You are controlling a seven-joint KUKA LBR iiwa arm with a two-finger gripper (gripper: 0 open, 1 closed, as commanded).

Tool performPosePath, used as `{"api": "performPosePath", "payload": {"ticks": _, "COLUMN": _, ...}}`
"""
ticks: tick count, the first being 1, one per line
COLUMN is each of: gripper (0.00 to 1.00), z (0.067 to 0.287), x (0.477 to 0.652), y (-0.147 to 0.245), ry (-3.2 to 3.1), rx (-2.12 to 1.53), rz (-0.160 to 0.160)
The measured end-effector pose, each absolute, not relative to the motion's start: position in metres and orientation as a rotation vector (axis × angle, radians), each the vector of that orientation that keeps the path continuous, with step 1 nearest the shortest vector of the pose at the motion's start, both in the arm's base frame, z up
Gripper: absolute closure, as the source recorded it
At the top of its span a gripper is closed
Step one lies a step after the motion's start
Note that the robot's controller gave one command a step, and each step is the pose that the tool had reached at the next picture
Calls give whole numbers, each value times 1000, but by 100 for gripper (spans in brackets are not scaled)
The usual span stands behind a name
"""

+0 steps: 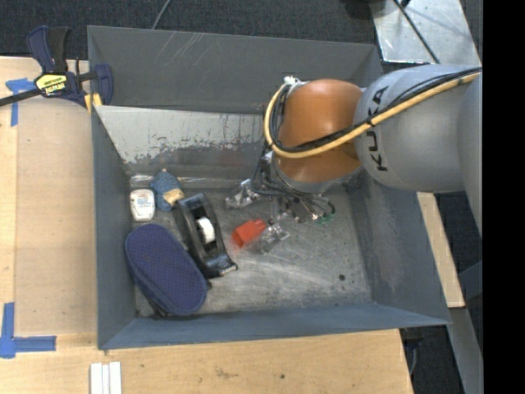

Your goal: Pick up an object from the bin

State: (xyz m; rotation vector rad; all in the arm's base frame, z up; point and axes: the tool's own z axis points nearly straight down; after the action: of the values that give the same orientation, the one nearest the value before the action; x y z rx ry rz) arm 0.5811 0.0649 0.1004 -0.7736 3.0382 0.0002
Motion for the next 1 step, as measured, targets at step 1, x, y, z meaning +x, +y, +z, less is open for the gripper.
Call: {"api": "performPosePath", "payload": {"ticks": 1, "gripper": 0, "z": 74, "x": 584, "y": 67, "ry": 3061, "rx": -695, "rz": -1}}
